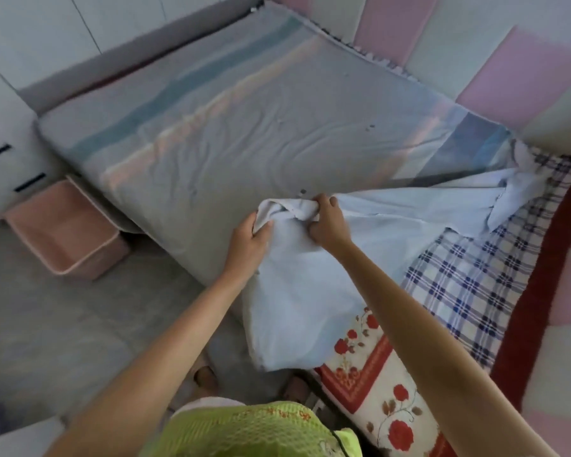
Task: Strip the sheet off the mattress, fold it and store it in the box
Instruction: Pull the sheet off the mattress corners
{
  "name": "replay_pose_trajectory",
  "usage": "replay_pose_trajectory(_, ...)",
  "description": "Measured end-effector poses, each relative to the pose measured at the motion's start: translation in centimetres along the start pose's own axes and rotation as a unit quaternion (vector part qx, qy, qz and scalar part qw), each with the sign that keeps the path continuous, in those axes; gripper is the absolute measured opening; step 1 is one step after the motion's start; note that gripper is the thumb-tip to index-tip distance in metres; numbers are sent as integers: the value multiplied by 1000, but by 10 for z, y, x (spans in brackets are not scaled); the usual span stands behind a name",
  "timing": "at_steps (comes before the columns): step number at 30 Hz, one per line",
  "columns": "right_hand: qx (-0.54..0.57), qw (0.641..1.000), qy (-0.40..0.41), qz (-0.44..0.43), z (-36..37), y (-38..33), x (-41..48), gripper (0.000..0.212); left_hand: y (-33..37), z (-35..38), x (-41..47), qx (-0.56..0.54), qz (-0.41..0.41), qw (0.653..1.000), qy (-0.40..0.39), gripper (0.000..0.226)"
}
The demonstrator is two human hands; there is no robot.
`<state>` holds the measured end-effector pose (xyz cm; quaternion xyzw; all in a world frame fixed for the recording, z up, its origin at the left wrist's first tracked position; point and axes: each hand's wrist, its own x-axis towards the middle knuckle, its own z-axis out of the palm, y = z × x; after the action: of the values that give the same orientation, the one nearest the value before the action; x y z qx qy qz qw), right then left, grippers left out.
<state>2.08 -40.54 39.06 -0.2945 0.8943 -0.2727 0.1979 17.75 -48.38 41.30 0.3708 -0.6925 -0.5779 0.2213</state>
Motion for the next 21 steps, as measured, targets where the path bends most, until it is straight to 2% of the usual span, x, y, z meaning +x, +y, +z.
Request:
replay_pose_trajectory(5,-18,993,102,64,62,-78,33,25,-22,-89,50,47,32,997,-44,12)
replay_pose_trajectory(8,-20,990,127,58,92,-117,49,20,-35,-139,77,80,43,992,-85,15)
replay_pose_trajectory(10,-18,991,129,42,107,-136,55,25,-43,-165,94,117,54,987,-93,26)
replay_pose_trajectory(11,-8,990,135,46,113,-144,59,29,-46,-177,103,119,50,987,-94,22)
replay_pose_trajectory(15,72,979,167,90,128,-173,81,51,-57,-214,137,134,56,986,-82,29)
replay_pose_trajectory(19,110,964,234,63,131,-209,121,56,-61,-238,171,102,44,990,-93,10)
replay_pose_trajectory(21,140,954,263,38,135,-235,148,53,-62,-256,193,103,39,988,-112,29)
